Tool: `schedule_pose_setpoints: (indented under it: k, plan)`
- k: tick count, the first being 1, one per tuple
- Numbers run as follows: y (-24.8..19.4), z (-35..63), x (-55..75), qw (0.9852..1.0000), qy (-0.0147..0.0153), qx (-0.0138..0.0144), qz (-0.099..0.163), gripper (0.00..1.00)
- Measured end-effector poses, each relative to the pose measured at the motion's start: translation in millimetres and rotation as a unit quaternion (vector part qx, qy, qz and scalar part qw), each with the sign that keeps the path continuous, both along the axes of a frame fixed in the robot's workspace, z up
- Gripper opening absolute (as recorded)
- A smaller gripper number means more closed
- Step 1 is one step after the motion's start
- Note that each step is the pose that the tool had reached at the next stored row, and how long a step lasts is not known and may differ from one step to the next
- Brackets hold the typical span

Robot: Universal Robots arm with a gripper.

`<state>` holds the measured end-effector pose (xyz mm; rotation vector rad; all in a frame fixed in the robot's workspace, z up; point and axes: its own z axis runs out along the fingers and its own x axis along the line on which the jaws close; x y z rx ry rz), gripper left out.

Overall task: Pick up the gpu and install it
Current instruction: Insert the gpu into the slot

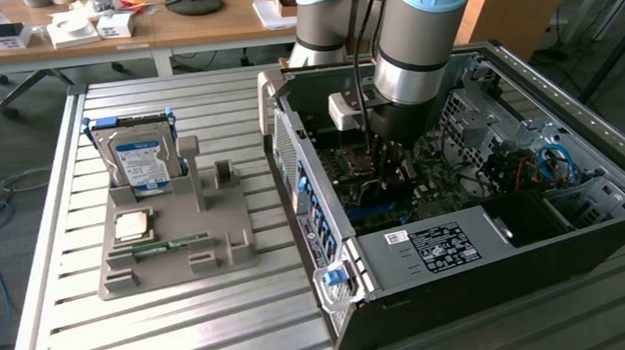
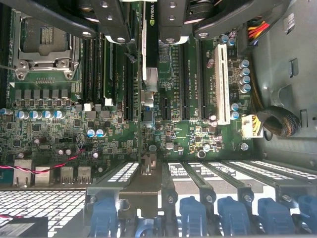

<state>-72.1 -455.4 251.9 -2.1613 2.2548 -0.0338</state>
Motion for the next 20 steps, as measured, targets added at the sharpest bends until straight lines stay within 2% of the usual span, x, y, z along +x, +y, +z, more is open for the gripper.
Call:
schedule_pose_setpoints:
  k: [3, 9, 20]
  plan:
    - [0.0, 0.0, 0.0, 1.0000, -0.0001, 0.0001, 0.000, 0.26]
    - [0.0, -0.6, -0.6, 1.0000, -0.0002, 0.0032, 0.000, 0.26]
    - [0.0, -2.2, -1.5, 1.0000, -0.0002, 0.0033, 0.000, 0.26]
